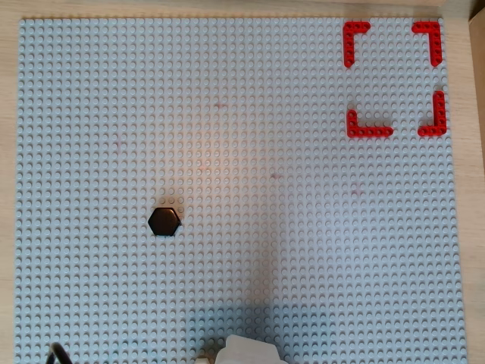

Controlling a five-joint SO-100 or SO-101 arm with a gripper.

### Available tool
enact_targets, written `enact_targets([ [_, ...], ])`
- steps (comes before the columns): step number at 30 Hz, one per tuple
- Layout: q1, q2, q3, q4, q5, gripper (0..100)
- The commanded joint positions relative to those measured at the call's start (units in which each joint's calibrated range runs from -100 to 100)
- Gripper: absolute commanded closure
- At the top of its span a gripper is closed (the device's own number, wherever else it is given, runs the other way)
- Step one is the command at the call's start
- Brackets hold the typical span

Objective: Grab the Lego and store it in red box

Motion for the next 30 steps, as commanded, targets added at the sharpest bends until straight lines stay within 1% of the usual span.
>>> enact_targets([
  [1, -0.2, -0.5, 0.1, 0.1, 0.3, 98],
  [30, 0.7, -0.5, 0.1, 0.1, -0.1, 98],
])
